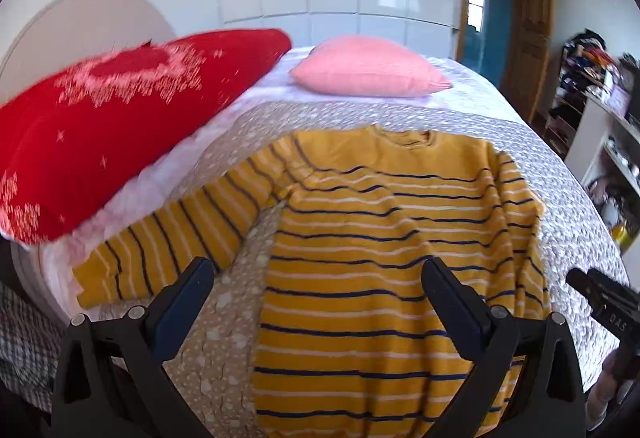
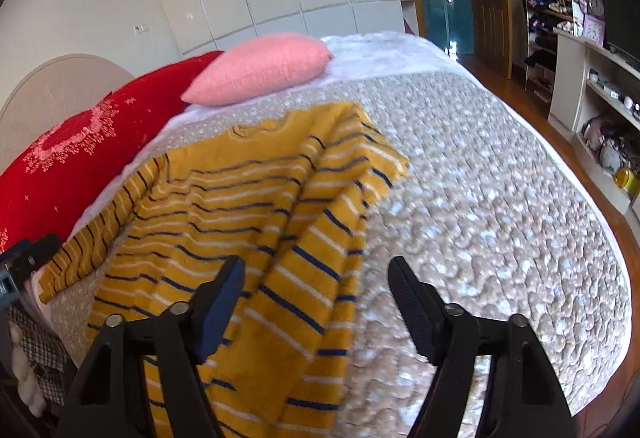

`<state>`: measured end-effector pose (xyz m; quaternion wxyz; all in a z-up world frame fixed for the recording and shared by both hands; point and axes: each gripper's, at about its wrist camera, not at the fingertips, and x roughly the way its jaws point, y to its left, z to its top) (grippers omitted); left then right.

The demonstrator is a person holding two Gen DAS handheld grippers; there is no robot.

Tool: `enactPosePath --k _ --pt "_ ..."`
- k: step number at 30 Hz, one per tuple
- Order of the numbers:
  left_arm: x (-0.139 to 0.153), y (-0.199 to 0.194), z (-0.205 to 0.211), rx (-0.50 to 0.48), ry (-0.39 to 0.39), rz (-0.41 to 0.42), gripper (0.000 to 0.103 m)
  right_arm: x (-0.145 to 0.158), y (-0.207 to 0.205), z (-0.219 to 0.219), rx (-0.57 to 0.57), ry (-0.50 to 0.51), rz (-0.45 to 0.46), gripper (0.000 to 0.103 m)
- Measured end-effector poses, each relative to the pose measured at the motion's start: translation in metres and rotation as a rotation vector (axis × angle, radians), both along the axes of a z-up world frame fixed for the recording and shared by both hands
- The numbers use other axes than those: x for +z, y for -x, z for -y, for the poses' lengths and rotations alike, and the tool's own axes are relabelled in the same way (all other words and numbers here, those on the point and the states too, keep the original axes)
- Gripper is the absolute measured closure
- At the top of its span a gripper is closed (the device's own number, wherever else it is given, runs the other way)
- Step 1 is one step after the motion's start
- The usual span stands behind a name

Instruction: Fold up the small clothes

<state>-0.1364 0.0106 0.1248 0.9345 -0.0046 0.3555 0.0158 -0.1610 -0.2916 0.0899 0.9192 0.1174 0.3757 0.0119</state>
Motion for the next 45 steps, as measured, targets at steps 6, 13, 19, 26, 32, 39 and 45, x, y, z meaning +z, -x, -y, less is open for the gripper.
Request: enactPosePath --k 6,13,19,26,32,39,45 --pt "-0.014 -0.006 -0.01 0.001 0.062 -0.053 0.0 -0.024 -0.004 -0.001 0.072 -0.066 -0.057 0.035" --pt "-0.012 -0.002 -0.008 -0.016 0.065 -0.039 0.0 -0.04 -0.02 -0.046 0.16 -0.021 -0.085 0.035" --pt "-0.012 -0.003 -0.016 0.002 0.075 -0.041 0.0 -0.04 -0.027 -0.036 0.122 -0.068 -0.107 0.094" --pt "-0.013 -0.002 -0.024 0.023 0.079 -0.039 0.0 -0.005 -0.011 0.023 -0.085 0.045 -0.048 0.102" --pt "-0.013 -0.002 -0.033 0.052 0.076 -0.034 0.0 -0.003 -0.024 0.11 -0.414 0.33 -0.13 0.102" --pt "-0.019 -0.004 -0.029 0.041 0.083 -0.057 0.0 0.002 -0.008 0.102 -0.061 -0.143 -0.071 0.047" --pt "-0.016 0.001 -0.024 0.014 0.072 -0.043 0.0 -0.035 -0.018 0.046 0.013 -0.052 -0.173 0.045"
